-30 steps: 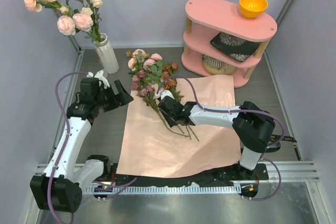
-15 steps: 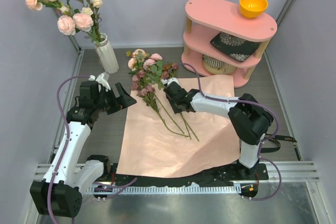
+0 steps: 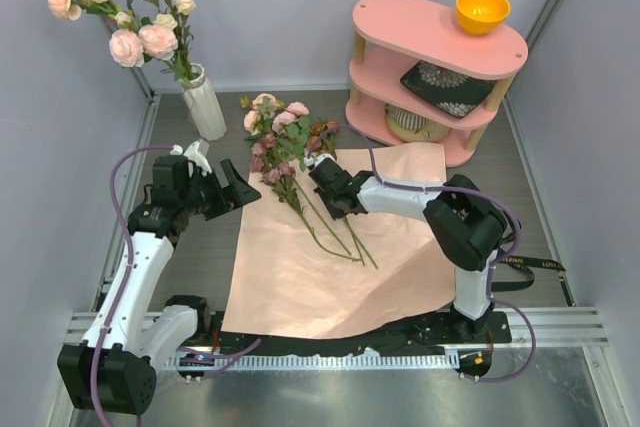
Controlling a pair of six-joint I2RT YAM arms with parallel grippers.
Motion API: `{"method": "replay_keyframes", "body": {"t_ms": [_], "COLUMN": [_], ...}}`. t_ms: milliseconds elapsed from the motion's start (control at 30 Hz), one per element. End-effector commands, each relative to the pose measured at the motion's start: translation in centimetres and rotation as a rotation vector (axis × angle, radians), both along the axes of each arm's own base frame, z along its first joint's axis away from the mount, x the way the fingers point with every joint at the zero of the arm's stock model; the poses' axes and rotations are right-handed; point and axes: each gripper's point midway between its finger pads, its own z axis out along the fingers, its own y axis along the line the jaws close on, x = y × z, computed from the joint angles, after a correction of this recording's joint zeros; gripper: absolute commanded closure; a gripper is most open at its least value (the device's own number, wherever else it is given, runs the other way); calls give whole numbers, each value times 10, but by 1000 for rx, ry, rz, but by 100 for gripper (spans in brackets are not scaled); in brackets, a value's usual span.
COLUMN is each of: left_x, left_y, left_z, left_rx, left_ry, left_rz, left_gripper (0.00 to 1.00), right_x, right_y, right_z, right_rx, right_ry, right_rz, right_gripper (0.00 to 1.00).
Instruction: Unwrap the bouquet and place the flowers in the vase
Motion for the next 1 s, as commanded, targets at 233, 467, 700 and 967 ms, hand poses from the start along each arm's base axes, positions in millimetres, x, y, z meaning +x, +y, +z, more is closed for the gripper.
{"method": "replay_keyframes", "body": {"t_ms": [233, 467, 700, 967], "left_x": [10, 10, 14, 51], "left_y": [-17, -70, -124, -138], "left_z": [21, 65, 78, 44], "left_rx": [-117, -349, -399, -429], "left_ry": [-44, -132, -152, -74], "left_rz": [-35, -203, -258, -12], "left_gripper": [12, 12, 12, 18], "right_x": [13, -26, -46, -55], "right_y": [11, 0, 3, 7], "right_z": [146, 201, 202, 201], "right_rx": [264, 641, 786, 812], "right_ry": [-293, -460, -418, -407], "right_rz": [13, 44, 48, 96], "right_gripper": [99, 99, 99, 99]}}
